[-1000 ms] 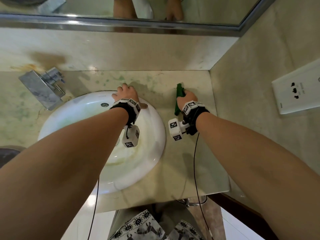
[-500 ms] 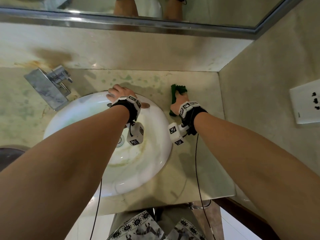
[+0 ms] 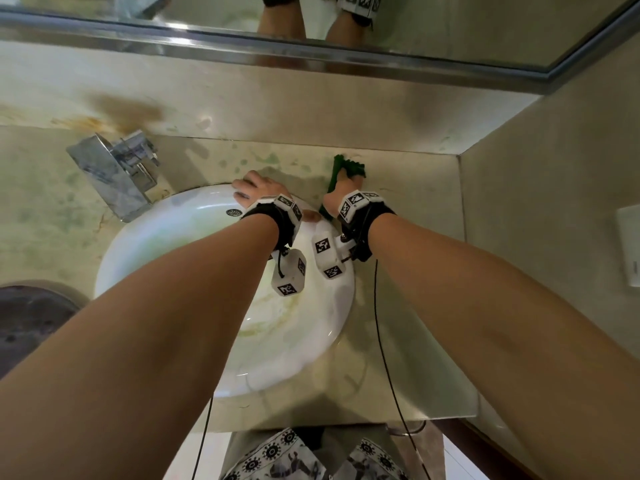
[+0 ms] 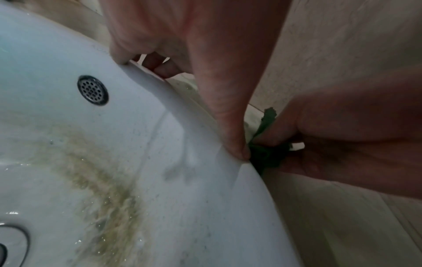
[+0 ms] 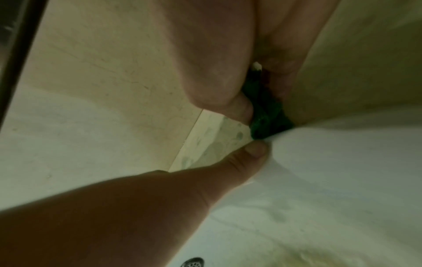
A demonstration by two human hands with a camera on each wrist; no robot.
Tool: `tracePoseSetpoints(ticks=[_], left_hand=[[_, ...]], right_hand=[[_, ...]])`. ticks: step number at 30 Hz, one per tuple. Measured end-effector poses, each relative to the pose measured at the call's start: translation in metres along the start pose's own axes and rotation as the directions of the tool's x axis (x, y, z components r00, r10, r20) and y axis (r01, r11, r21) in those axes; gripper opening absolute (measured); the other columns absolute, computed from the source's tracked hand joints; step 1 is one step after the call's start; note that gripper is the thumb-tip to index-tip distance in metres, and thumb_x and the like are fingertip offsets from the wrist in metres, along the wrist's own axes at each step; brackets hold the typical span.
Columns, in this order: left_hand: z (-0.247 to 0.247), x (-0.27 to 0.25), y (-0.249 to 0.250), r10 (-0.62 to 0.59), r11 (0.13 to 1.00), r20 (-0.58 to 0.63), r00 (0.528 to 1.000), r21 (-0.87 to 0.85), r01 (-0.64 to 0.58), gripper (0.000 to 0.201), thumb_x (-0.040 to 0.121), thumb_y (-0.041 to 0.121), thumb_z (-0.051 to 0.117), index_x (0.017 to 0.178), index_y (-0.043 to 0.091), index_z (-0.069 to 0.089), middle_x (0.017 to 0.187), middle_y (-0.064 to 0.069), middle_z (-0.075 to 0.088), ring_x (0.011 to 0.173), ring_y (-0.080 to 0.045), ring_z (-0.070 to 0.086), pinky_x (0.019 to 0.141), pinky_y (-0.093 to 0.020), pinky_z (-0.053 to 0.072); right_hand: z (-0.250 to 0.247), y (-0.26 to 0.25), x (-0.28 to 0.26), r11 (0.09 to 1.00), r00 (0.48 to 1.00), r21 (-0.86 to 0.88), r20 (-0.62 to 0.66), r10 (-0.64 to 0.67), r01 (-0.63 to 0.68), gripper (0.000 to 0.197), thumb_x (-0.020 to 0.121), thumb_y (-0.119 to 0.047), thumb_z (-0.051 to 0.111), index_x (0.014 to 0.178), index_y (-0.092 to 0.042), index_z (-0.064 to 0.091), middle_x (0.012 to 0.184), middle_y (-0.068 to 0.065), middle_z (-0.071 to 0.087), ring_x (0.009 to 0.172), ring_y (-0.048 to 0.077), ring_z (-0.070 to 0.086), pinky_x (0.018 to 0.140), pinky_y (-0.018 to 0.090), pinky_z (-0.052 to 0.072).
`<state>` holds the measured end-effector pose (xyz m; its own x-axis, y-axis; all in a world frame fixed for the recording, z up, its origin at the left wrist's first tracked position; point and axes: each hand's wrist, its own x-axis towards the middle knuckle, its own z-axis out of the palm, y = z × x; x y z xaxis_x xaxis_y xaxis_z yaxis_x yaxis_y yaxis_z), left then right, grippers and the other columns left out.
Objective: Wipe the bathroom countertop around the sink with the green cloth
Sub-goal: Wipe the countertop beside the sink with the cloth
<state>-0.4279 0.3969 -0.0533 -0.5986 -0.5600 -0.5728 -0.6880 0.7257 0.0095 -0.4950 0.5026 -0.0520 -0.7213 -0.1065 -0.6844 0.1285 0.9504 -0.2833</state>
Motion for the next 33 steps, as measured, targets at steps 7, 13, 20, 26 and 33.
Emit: tracePoseSetpoints(ticks=[7,13,20,26,33], left_hand=[[0.0,0.003,0.002,-0.021,1.0,0.004,1.0,-0.008,0.021,0.141,0.036,0.092,0.065,0.136,-0.004,0.037,0.131,-0.02,0.031,0.127,-0.045,0.027,0.108,-0.047,0.029],[-0.005,0.003,0.006,-0.025,0.999,0.034,0.999,0.026,0.024,0.135,0.04,0.088,0.069,0.135,-0.004,0.038,0.129,-0.02,0.032,0.125,-0.045,0.029,0.104,-0.049,0.031],[-0.007,0.001,0.004,-0.012,1.0,0.009,1.0,0.023,0.012,0.134,0.04,0.087,0.068,0.134,-0.005,0.04,0.124,-0.018,0.033,0.118,-0.037,0.034,0.098,-0.043,0.034],[-0.002,0.004,0.003,-0.002,1.0,0.001,1.0,0.003,0.002,0.137,0.038,0.089,0.068,0.132,-0.007,0.039,0.123,-0.017,0.033,0.117,-0.038,0.033,0.099,-0.044,0.034],[0.002,0.01,0.002,-0.004,1.0,-0.01,1.0,-0.001,0.004,0.145,0.034,0.091,0.066,0.136,-0.008,0.036,0.125,-0.019,0.034,0.12,-0.042,0.033,0.104,-0.046,0.032]], right_hand=[[-0.003,0.005,0.0,0.963,0.995,0.251,-0.014,-0.101,0.101,0.066,0.088,-0.006,0.047,0.15,-0.012,0.027,0.147,0.014,0.035,0.13,0.034,0.042,0.108,0.034,0.038],[-0.034,0.048,0.002,0.819,0.991,0.572,-0.128,0.042,0.039,0.056,0.086,-0.004,0.049,0.141,-0.017,0.049,0.131,0.009,0.059,0.116,0.03,0.057,0.093,0.028,0.047],[-0.055,0.078,0.02,0.898,0.924,0.435,-0.367,0.111,0.065,0.049,0.087,-0.01,0.044,0.135,-0.012,0.053,0.131,0.009,0.056,0.111,0.028,0.057,0.096,0.031,0.047],[-0.04,0.076,0.027,0.997,0.984,-0.036,-0.164,0.065,-0.072,0.067,0.095,-0.021,0.043,0.154,-0.017,0.011,0.16,0.011,0.008,0.141,0.034,0.028,0.113,0.04,0.032],[-0.031,0.034,0.041,0.962,0.96,-0.089,-0.084,-0.267,0.26,0.061,0.092,-0.006,0.041,0.148,-0.028,0.034,0.161,0.005,0.016,0.142,0.033,0.029,0.117,0.032,0.025]])
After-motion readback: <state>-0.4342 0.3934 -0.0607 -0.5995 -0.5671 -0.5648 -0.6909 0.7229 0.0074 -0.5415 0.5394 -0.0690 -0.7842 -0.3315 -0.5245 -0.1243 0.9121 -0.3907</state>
